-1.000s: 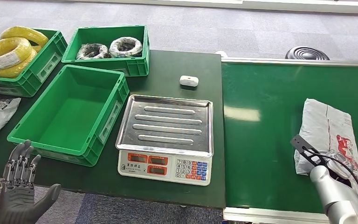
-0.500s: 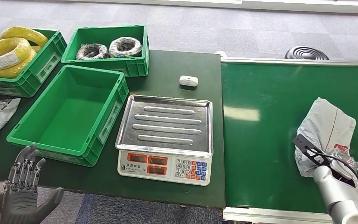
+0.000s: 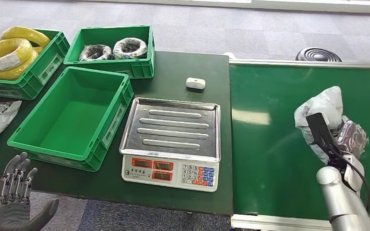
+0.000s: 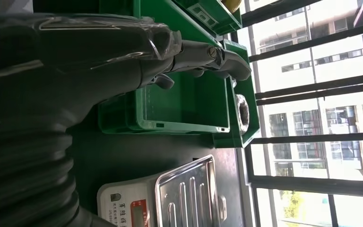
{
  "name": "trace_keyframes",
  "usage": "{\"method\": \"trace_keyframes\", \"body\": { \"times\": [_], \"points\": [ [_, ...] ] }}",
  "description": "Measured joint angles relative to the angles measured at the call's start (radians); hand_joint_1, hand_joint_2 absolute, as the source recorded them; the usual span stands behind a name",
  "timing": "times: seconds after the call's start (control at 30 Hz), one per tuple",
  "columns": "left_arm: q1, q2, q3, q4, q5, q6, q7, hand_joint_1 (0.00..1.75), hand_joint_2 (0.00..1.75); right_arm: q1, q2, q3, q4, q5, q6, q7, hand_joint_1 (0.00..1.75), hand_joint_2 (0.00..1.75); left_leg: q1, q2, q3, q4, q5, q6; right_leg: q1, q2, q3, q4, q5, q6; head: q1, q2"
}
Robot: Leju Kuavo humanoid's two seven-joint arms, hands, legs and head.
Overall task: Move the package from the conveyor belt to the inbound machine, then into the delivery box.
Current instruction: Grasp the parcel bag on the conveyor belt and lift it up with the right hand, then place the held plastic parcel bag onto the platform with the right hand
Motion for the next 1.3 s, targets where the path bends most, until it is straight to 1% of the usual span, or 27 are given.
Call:
{"method": "trace_keyframes", "body": {
  "times": [0.1,0.13,0.2,0.27,0.3,0.37,0.43,0.53,0.67,0.77,0.83,0.97,1.07,1.2,1.27,1.3],
  "points": [
    [-0.011,-0.002,-0.004,0.000,-0.011,0.028,-0.011,0.00,1.75,0.111,0.045,0.020,-0.254,-0.099,-0.087,-0.147,1.75,1.75,0.000,-0.001,-0.001,-0.001,0.000,0.000,0.000,-0.001,-0.001,0.000,-0.001,-0.001,0.000,0.000],
    [-0.015,-0.001,-0.008,0.000,-0.011,0.041,-0.014,0.00,1.75,0.145,0.060,0.038,-0.335,-0.113,-0.114,-0.183,1.75,1.75,0.000,-0.001,-0.001,-0.001,0.000,0.000,0.000,-0.001,-0.001,0.000,-0.001,-0.001,0.000,0.000],
    [-0.021,0.006,-0.017,0.000,-0.008,0.062,-0.017,0.00,1.75,0.196,0.085,0.087,-0.465,-0.115,-0.146,-0.222,1.75,1.75,0.001,0.000,-0.001,-0.001,0.000,0.000,0.001,0.000,-0.001,0.000,-0.001,-0.001,0.000,0.000],
    [-0.026,0.017,-0.026,0.001,-0.003,0.071,-0.019,0.00,1.75,0.224,0.108,0.149,-0.568,-0.075,-0.141,-0.227,1.75,1.75,0.000,0.002,-0.001,-0.001,0.000,0.000,0.001,0.001,-0.002,0.001,-0.001,-0.002,0.000,0.000],
    [-0.030,0.022,-0.030,0.002,-0.001,0.075,-0.021,0.00,1.75,0.231,0.119,0.180,-0.609,-0.037,-0.123,-0.217,1.75,1.75,0.000,0.002,-0.001,-0.002,0.000,0.000,0.001,0.001,-0.002,0.000,-0.001,-0.002,0.000,0.000],
    [-0.038,0.033,-0.038,0.003,-0.001,0.079,-0.023,0.00,1.75,0.234,0.138,0.240,-0.671,0.067,-0.054,-0.177,1.75,1.75,0.000,0.003,0.000,-0.001,0.000,-0.001,0.000,0.001,-0.001,0.000,-0.001,-0.002,0.000,0.000],
    [-0.048,0.043,-0.045,0.004,-0.002,0.083,-0.024,0.00,1.75,0.226,0.154,0.294,-0.706,0.190,0.056,-0.115,1.75,1.75,0.000,0.003,0.001,-0.001,0.000,-0.001,0.000,0.001,0.000,0.000,-0.001,-0.002,0.000,0.000],
    [-0.064,0.055,-0.050,0.007,-0.002,0.091,-0.023,0.00,1.75,0.202,0.180,0.364,-0.713,0.317,0.220,-0.018,1.75,1.75,0.000,0.003,0.002,-0.001,0.001,-0.001,0.000,0.001,0.001,0.000,-0.001,-0.002,0.000,0.000],
    [-0.071,0.065,-0.049,0.009,-0.002,0.101,-0.017,0.00,1.75,0.157,0.208,0.419,-0.678,0.403,0.360,0.070,1.75,1.75,0.000,0.003,0.001,-0.001,0.001,-0.001,0.000,0.001,0.000,0.001,-0.001,-0.001,0.000,0.000],
    [-0.072,0.067,-0.049,0.008,-0.002,0.103,-0.007,0.00,1.75,0.102,0.234,0.449,-0.599,0.441,0.455,0.111,1.75,1.75,0.000,0.004,0.001,-0.001,0.001,-0.001,0.000,0.002,0.000,0.001,-0.001,-0.001,0.000,0.000],
    [-0.075,0.067,-0.049,0.008,-0.002,0.102,0.001,0.00,1.75,0.065,0.253,0.465,-0.531,0.433,0.471,0.090,1.75,1.75,0.000,0.004,0.002,-0.001,0.001,-0.001,0.000,0.002,0.000,0.001,-0.001,-0.001,0.000,0.000],
    [-0.086,0.068,-0.049,0.008,-0.005,0.098,0.008,0.00,1.75,0.031,0.276,0.478,-0.435,0.339,0.450,-0.035,1.75,1.75,0.000,0.003,0.002,-0.001,0.001,-0.001,0.000,0.002,0.000,0.001,-0.001,-0.001,0.000,0.000],
    [-0.094,0.069,-0.054,0.011,-0.009,0.097,0.009,0.00,1.75,0.032,0.287,0.478,-0.407,0.232,0.419,-0.126,1.75,1.75,0.000,0.003,0.002,-0.001,0.001,-0.001,0.000,0.002,0.000,0.001,-0.001,-0.001,0.000,0.000],
    [-0.106,0.073,-0.074,0.018,-0.011,0.103,0.010,0.00,1.75,0.044,0.305,0.475,-0.404,0.087,0.403,-0.192,1.75,1.75,0.000,0.003,0.002,-0.001,0.001,-0.001,0.000,0.002,-0.001,0.001,-0.001,-0.001,0.000,0.000],
    [-0.111,0.080,-0.087,0.024,-0.011,0.114,0.010,0.00,1.75,0.054,0.316,0.474,-0.413,0.004,0.408,-0.216,1.53,1.75,0.000,0.003,0.001,-0.001,0.001,-0.001,0.000,0.002,-0.001,0.001,-0.001,-0.001,0.001,0.000],
    [-0.113,0.084,-0.094,0.028,-0.011,0.122,0.010,0.00,1.75,0.059,0.321,0.474,-0.420,-0.034,0.415,-0.222,1.09,1.75,0.000,0.003,0.001,-0.001,0.001,-0.001,0.000,0.002,-0.001,0.001,-0.001,-0.001,0.000,0.000]
  ]
}}
